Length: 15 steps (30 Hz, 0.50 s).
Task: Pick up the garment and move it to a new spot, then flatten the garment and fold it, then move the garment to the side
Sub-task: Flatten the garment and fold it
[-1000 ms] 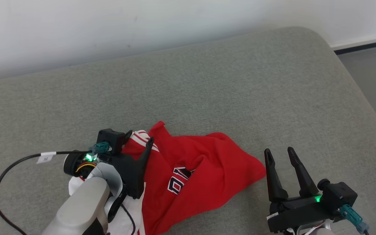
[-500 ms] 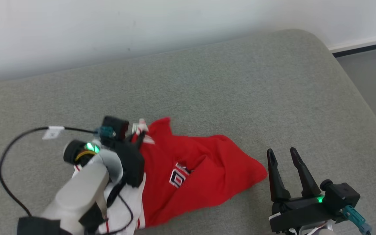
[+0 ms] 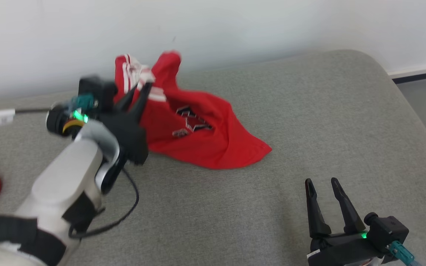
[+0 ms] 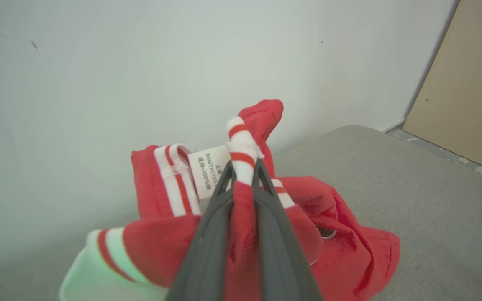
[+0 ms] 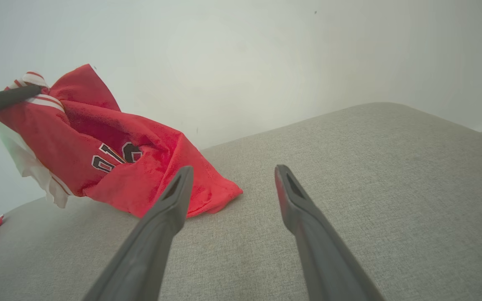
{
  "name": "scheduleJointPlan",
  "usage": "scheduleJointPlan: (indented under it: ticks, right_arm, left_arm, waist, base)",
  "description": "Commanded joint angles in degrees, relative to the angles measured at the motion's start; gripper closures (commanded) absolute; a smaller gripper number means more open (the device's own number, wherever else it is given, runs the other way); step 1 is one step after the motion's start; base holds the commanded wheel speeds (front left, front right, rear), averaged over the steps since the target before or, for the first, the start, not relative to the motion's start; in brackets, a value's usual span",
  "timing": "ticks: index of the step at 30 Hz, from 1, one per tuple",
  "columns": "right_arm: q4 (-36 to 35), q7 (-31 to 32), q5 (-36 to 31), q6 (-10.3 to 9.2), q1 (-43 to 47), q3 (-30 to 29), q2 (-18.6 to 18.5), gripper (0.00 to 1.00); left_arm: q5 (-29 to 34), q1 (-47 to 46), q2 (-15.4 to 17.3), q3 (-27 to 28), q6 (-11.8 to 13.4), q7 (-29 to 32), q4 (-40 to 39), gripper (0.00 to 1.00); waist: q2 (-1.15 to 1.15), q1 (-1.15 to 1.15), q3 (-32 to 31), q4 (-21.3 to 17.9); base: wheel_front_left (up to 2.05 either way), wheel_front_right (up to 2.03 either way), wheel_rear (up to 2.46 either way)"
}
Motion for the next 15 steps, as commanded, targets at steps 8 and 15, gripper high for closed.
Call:
scheduleJointPlan:
  ticks: [8,15]
  right_arm:
    - [1.1,-0.1,0.4,-0.11,1.0,-0.1,0.1,0.00]
    - [1.7,-0.1,-0.5,-0.11,0.4,-0.6,0.1,0.00]
  left_arm:
    - [-2.9,11.2,1.0,0.4,0.3,-4.0,1.0,1.00]
    - [-2.8,16.5,-2.5,0.6,1.0,-6.7,1.6,1.00]
  waist:
    - [0.00,0.00,-0.5,2.7]
    - [0.00,0.00,0.6,4.8]
  base:
    - [0.00,0.00,0.00]
    - [0.00,0.00,0.00]
